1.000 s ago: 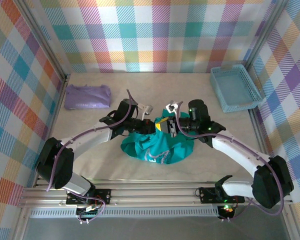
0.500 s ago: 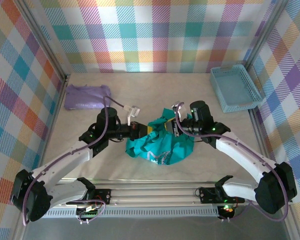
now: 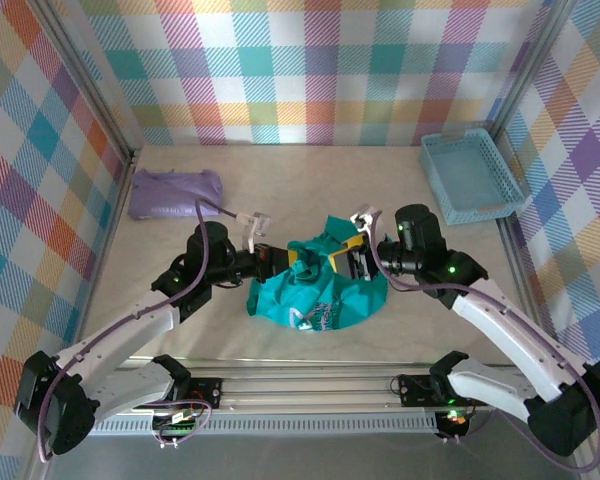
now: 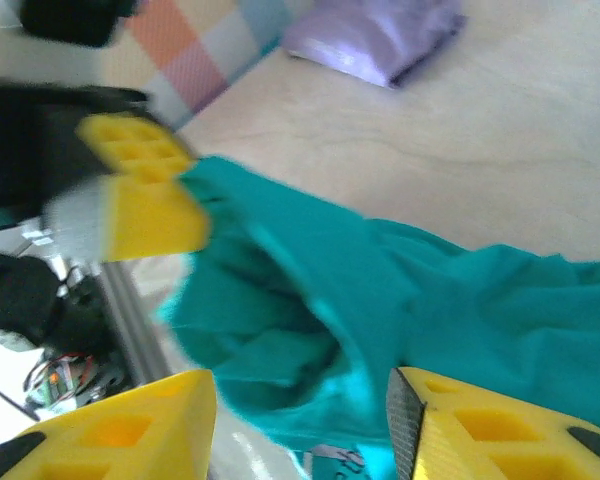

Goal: Fold the inside-out t-shirt

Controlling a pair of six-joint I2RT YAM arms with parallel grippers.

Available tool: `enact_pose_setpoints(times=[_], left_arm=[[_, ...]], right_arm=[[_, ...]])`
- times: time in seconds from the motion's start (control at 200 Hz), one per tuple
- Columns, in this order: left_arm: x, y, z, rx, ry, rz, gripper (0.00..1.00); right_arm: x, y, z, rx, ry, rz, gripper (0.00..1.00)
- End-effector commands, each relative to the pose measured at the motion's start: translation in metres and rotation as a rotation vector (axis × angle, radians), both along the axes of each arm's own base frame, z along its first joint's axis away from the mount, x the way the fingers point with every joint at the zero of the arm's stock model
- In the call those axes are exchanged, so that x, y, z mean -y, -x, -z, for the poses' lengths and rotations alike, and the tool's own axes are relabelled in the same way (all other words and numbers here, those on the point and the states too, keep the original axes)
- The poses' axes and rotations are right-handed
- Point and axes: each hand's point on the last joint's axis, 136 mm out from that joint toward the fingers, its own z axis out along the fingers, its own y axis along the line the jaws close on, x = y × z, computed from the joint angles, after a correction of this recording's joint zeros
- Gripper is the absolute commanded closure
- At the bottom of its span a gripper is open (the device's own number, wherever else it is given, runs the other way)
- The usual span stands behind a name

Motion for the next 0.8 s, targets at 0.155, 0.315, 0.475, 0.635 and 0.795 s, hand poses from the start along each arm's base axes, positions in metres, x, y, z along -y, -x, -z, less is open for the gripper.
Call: enact_pose_setpoints(times=[0.155, 0.315, 0.475, 0.635, 0.795], left_arm=[[-0.002, -0.007, -0.003, 0.011, -0.021, -0.02, 1.0], [-0.004, -0.006, -0.006, 0.014, -0.021, -0.02, 1.0], [-0.005, -0.005, -0.006, 0.017, -0.025, -0.022, 1.0], [-0.006, -0.005, -0.009, 0.022, -0.024, -0.027, 1.0], [-0.007, -0.006, -0.007, 0.021, -0.032, -0.04, 1.0]], right_arm=[[-0.038, 0.023, 0.018, -0.027, 0.024, -0.181, 0.57], [-0.048, 0.016, 0.034, -0.048, 0.05, -0.202, 0.55], [-0.053, 0.009, 0.049, -0.063, 0.086, -0.202, 0.54], [-0.056, 0.004, 0.059, -0.069, 0.111, -0.203, 0.6], [-0.059, 0.0, 0.053, -0.048, 0.099, -0.199, 0.94]])
